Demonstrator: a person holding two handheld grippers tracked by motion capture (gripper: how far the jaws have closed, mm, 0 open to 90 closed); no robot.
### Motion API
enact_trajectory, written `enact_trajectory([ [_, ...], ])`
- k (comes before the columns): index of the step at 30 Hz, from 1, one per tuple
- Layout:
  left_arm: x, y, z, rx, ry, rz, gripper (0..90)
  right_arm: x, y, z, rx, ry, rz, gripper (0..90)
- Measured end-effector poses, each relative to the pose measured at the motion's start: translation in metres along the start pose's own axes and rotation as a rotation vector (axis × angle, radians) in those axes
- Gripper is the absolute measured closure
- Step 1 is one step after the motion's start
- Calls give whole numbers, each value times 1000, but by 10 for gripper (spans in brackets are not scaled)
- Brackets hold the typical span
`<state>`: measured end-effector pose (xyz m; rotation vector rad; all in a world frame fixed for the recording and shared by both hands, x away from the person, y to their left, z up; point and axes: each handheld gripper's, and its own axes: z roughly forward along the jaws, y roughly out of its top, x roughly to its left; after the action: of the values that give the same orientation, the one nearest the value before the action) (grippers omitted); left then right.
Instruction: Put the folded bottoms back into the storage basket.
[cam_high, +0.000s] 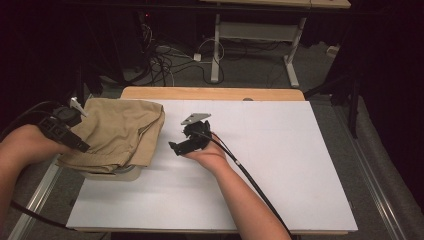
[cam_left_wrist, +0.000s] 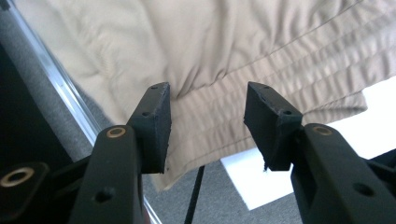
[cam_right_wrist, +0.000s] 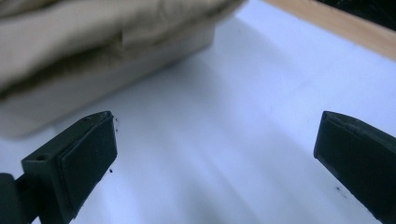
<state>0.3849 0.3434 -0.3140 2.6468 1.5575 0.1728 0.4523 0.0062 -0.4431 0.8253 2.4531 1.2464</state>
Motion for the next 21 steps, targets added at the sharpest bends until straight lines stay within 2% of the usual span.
enact_trajectory([
  [11,-15,26,14,-18,-13,18,500,-2,-68,-41,76,-14,46,4],
  [19,-20,39,32,-44,-14,15,502,-4,-109,-79,117,-58,78,4],
  [21,-21,42,35,-53,-10,17,495,-5,-117,-91,112,-69,88,4],
])
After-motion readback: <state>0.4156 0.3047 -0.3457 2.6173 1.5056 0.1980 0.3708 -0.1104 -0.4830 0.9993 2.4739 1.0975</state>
